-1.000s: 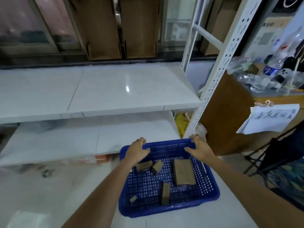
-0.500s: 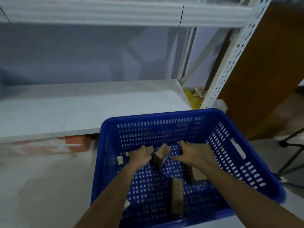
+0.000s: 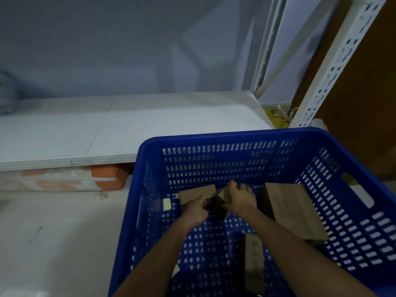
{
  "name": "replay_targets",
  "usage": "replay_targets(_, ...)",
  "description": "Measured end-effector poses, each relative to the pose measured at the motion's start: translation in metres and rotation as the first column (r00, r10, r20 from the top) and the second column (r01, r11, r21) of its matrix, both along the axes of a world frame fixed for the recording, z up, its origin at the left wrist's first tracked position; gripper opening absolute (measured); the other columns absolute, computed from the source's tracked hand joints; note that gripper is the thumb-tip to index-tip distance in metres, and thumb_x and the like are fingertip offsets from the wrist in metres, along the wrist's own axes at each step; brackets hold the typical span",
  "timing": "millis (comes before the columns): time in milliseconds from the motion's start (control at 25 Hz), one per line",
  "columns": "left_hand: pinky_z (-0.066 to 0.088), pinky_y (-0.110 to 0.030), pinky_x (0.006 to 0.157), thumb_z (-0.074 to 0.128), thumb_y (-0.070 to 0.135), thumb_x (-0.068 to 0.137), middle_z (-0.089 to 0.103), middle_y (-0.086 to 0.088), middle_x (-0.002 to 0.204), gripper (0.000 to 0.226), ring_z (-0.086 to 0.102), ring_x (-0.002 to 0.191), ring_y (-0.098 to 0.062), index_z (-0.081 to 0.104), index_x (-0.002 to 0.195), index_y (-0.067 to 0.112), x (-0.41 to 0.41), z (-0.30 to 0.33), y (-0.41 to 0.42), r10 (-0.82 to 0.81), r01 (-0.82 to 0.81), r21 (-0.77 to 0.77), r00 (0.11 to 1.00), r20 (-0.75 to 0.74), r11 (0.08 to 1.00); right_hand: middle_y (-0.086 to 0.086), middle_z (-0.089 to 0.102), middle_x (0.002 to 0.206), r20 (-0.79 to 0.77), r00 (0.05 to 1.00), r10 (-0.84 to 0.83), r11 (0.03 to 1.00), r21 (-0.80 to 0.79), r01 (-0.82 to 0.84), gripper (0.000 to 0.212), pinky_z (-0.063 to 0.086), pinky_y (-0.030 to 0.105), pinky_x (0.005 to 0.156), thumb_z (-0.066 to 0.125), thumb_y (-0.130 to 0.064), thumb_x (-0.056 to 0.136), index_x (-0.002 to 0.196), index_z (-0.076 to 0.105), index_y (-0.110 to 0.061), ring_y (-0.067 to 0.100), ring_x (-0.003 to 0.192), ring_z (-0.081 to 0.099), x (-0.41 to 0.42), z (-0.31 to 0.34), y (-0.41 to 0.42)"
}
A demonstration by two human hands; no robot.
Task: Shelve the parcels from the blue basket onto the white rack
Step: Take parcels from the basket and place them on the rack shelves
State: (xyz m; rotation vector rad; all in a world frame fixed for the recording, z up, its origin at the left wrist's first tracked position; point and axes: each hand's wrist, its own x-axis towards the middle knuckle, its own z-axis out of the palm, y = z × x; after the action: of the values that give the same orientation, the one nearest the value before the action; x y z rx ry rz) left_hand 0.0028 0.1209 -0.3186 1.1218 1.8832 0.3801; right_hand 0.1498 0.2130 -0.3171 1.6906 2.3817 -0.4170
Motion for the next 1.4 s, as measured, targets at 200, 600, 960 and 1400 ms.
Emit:
replay_targets(200, 0.036, -0.015, 0.04, 0.045, 0.008, 0.095, 0.052, -0.005, 0.125, 0.039, 0.044, 0.065, -0.006, 0.041, 0.134, 0.011, -0.012, 0.012, 0.0, 0.062, -0.062, 0.014, 0.997, 0.045, 0.998, 0.02, 0.042, 0.129, -0.144, 0.988, -0.06, 0.991, -0.127, 0.042, 0.063, 0.054, 0.043, 0.077, 0.067, -0.051, 0.083, 0.127, 0.037, -0.019, 0.037, 0.101, 0.055, 0.007, 0.012, 0.0)
replay_targets(600, 0.045, -0.027, 0.083, 0.071, 0.039, 0.078, 0.058, 0.003, 0.119, 0.056, 0.057, 0.104, -0.011, 0.046, 0.123, 0.02, -0.006, 0.286, 0.002, 0.1, -0.126, 0.06, 0.94, 0.325, 0.99, 0.004, 0.065, 0.098, -0.455, 0.699, -0.552, 0.765, -0.61, 0.207, 0.071, 0.056, 0.035, 0.068, 0.069, -0.069, 0.053, 0.104, 0.054, -0.021, 0.023, 0.087, 0.065, 0.039, 0.318, 0.014)
replay_targets(960, 0.053, -0.018, 0.076, 0.082, 0.027, 0.071, 0.062, 0.002, 0.115, 0.054, 0.061, 0.096, -0.007, 0.055, 0.117, 0.018, -0.002, 0.686, -0.007, -0.084, 0.052, 0.157, 0.975, 0.205, 0.986, 0.006, 0.062, 0.091, -0.538, 0.644, -0.544, 0.771, -0.624, 0.129, 0.054, 0.057, 0.04, 0.086, 0.068, -0.066, 0.072, 0.102, 0.06, -0.022, 0.023, 0.086, 0.062, 0.052, 0.705, 0.0)
replay_targets(1400, 0.051, -0.026, 0.064, 0.082, 0.028, 0.069, 0.07, 0.001, 0.098, 0.047, 0.067, 0.087, -0.012, 0.06, 0.111, 0.021, 0.019, 1.031, -0.004, 0.081, -0.182, 0.406, 0.964, 0.255, 0.896, 0.006, 0.069, 0.109, -0.776, 0.512, -0.368, 0.889, -0.456, -0.052, 0.085, 0.06, 0.036, 0.081, 0.07, -0.083, 0.05, 0.115, 0.059, -0.029, 0.022, 0.094, 0.072, 0.054, 1.033, -0.024)
